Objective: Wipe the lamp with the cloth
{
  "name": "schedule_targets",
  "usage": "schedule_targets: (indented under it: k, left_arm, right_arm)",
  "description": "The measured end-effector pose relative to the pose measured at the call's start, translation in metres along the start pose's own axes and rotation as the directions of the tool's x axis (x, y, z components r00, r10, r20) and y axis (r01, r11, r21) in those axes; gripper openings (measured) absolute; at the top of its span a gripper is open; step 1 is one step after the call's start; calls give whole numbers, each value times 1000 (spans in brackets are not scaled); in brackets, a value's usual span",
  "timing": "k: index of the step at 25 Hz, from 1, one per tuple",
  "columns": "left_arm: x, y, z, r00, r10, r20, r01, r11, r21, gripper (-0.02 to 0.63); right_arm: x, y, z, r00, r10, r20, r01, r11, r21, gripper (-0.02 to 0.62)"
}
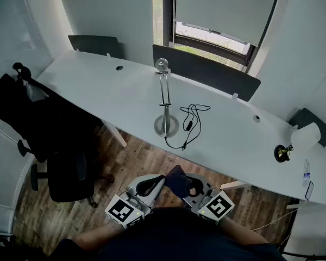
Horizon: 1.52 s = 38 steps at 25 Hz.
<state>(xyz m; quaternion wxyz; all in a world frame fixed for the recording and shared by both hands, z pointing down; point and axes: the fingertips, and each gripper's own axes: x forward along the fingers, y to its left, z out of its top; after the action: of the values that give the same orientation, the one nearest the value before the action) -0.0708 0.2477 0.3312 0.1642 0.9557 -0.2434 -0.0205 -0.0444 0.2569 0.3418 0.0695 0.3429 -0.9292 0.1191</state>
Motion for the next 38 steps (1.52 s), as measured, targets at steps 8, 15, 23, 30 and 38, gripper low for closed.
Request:
schedule_targets:
  k: [8,15,23,30,38]
  left_arm:
    - [-1,4,2,1000,1,3,-1,1000,-9,6]
    - [-5,7,2,1000,-6,4,6,1000,-11,6]
    - [6,24,-5,1000,6,-9,-6,999,-36,6]
    - [58,75,2,997,80,-13,-81,996,-25,6]
    - [136,146,12,978,209,-17,-210,978,-15,6]
  right_arm:
    - [3,0,2,1000,-2,-5,2,1000,-13,129]
    - [9,2,-1,1000,1,-9,-1,1000,9,129]
    - [11,-21,-2,1000,-18,-3,18,999,28,129]
    - [36,-95,1,999,34,-4,-34,999,28,129]
    - [69,-194,13,992,123,7,-123,992,30,129]
